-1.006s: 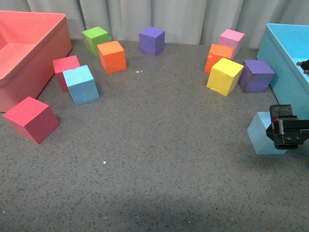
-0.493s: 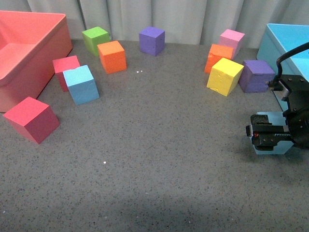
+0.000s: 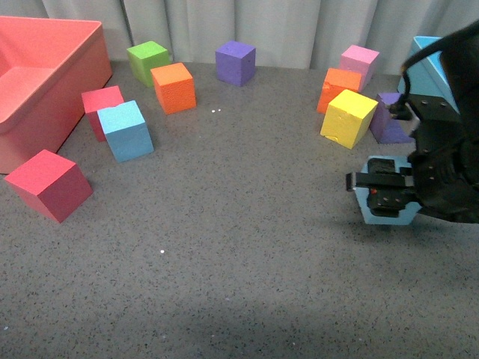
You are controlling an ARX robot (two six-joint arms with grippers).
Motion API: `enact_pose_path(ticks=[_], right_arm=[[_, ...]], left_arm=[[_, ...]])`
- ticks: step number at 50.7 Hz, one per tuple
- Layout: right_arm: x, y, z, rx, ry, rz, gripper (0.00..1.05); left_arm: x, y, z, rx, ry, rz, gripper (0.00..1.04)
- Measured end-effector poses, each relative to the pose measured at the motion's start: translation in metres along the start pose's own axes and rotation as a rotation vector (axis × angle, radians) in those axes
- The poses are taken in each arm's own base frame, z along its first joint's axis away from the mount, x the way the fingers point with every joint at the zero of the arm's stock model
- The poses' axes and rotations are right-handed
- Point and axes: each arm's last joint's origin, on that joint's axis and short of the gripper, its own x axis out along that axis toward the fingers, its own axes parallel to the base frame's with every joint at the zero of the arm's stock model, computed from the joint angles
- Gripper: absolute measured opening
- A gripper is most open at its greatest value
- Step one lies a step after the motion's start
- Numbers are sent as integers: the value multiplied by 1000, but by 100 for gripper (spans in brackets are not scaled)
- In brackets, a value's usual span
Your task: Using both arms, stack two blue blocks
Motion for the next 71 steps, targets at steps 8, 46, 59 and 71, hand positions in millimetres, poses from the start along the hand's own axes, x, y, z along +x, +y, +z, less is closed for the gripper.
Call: enact_pose_path(ticks=[8, 46, 59, 71], right_arm=[[8, 43, 15, 6, -16, 36, 45], [48, 140, 33, -37, 4, 153, 60], [26, 132, 24, -8, -70, 229, 97], [-15, 117, 24, -12, -296, 224, 92]], left_arm=[[0, 0, 0, 0, 0, 0, 98], [0, 0, 0, 0, 0, 0, 98], [0, 0, 0, 0, 0, 0, 98], [0, 0, 0, 0, 0, 0, 98]])
